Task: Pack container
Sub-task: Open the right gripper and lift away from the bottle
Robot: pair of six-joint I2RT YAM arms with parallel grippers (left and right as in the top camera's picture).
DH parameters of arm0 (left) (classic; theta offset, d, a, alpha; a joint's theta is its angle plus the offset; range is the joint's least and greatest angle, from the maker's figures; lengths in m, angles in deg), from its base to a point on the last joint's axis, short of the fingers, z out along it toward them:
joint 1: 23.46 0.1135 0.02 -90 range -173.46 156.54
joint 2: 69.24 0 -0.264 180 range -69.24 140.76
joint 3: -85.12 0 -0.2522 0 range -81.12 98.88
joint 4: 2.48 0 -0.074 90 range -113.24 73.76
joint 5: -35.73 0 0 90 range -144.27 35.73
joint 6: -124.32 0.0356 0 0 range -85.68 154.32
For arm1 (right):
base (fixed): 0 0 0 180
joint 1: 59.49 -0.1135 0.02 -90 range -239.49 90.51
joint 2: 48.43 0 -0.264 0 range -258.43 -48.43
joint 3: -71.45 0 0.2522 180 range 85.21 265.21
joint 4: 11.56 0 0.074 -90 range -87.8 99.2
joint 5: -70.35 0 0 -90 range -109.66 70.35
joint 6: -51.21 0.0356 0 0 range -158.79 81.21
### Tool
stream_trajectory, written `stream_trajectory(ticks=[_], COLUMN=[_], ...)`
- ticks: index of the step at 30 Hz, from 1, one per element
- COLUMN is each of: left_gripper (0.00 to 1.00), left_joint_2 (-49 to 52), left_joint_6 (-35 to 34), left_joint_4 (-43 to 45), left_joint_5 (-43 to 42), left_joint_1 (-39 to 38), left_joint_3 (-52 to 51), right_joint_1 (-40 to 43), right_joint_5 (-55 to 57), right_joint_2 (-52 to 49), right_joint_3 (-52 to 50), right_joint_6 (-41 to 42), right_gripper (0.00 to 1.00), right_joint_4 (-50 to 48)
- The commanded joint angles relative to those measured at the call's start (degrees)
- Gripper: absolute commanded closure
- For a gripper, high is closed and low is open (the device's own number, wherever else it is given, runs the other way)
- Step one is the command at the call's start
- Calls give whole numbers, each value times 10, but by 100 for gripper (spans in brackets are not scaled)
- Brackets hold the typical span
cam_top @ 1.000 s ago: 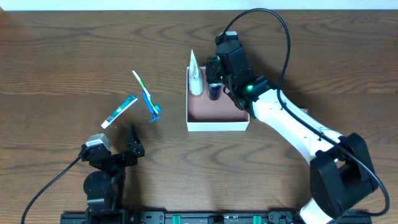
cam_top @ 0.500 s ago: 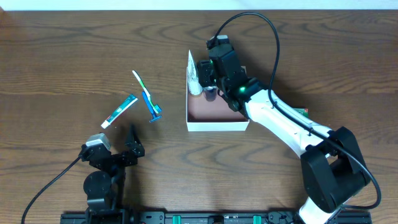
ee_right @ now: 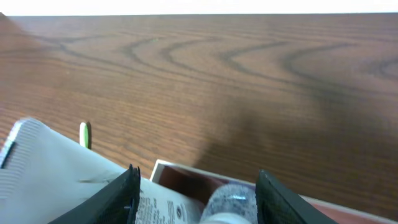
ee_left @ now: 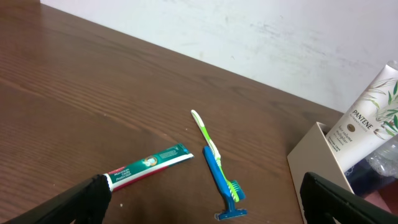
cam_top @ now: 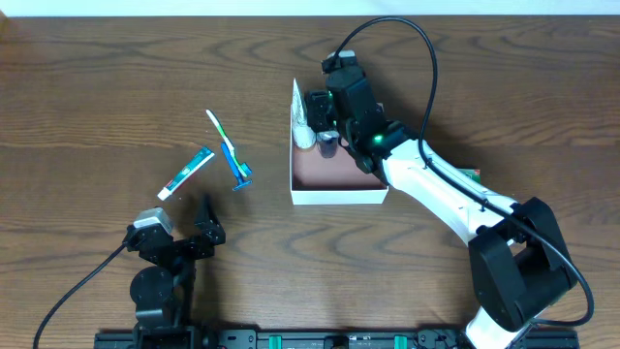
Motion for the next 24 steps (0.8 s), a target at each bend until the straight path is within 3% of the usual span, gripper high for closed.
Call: stream_trajectory(ticks=[1, 10, 14, 20, 24], left_gripper=[2, 2, 2, 2, 2], left_joint_2=[1, 1, 1, 1, 1], left_joint_6=[5, 5, 5, 5, 5], left_joint_4=[-4, -4, -4, -4, -4], left_joint_5=[-8, -8, -8, -8, -8], left_joint_1=[4, 4, 4, 4, 4], left_joint_3=[-16, -16, -16, -16, -16], right_joint_1=[10, 52, 87, 154, 202], right_joint_5=[0, -1, -2, -1, -1], right_joint_2=[0, 48, 99, 188, 235], right_joint_3=[14, 24, 24, 24, 24], right_joint_6=[-16, -30, -30, -34, -20], right_gripper=[43, 41, 36, 31, 21], right_joint_4=[-3, -2, 19, 124, 234])
